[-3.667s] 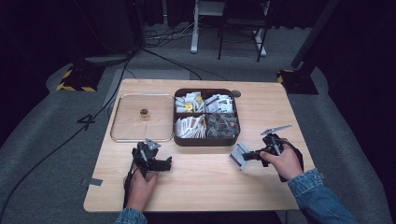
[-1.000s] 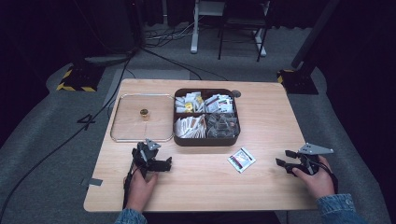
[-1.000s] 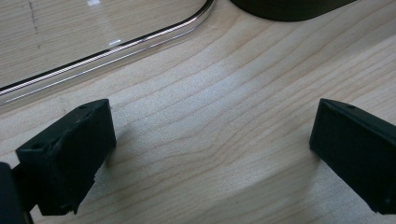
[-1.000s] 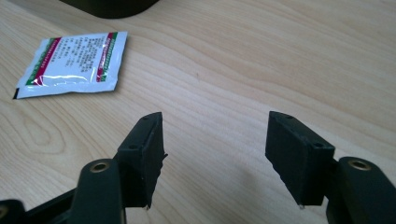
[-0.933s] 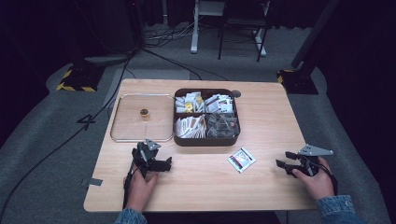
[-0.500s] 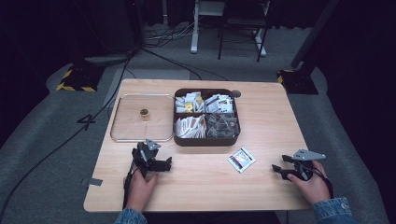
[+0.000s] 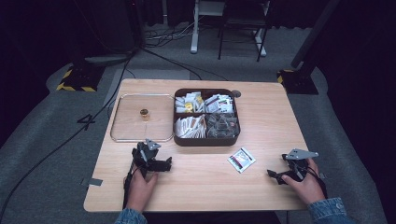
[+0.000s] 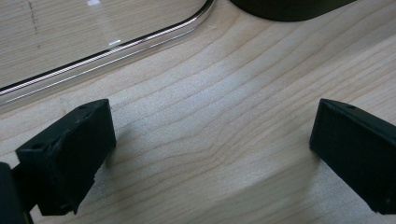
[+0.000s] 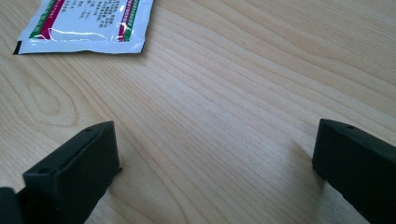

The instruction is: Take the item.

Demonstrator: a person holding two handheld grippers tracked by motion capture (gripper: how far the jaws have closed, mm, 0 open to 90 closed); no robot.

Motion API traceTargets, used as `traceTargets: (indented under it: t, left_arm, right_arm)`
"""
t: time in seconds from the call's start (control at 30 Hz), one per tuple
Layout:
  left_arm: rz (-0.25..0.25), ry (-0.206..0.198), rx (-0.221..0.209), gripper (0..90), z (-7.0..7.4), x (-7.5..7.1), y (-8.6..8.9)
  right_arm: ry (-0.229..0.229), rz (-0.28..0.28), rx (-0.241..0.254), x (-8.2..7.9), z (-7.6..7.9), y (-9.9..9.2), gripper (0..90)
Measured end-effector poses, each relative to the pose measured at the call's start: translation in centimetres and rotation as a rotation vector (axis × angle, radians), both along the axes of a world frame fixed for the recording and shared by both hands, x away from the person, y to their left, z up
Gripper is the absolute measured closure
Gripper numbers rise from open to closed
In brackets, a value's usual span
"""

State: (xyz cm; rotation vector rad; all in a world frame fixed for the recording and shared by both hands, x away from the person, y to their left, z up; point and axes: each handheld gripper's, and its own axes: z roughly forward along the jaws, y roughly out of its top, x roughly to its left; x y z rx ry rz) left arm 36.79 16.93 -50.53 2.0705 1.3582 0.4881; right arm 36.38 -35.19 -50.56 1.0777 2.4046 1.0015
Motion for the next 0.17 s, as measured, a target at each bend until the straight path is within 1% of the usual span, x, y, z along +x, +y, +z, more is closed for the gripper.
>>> traceTargets:
  t: [0.17]
  left_arm:
    - [0.000,0.000,0.000,0.6,0.00,0.00,0.00]
  right_arm:
    - [0.000,0.000,0.000,0.00,0.00,0.00,0.7]
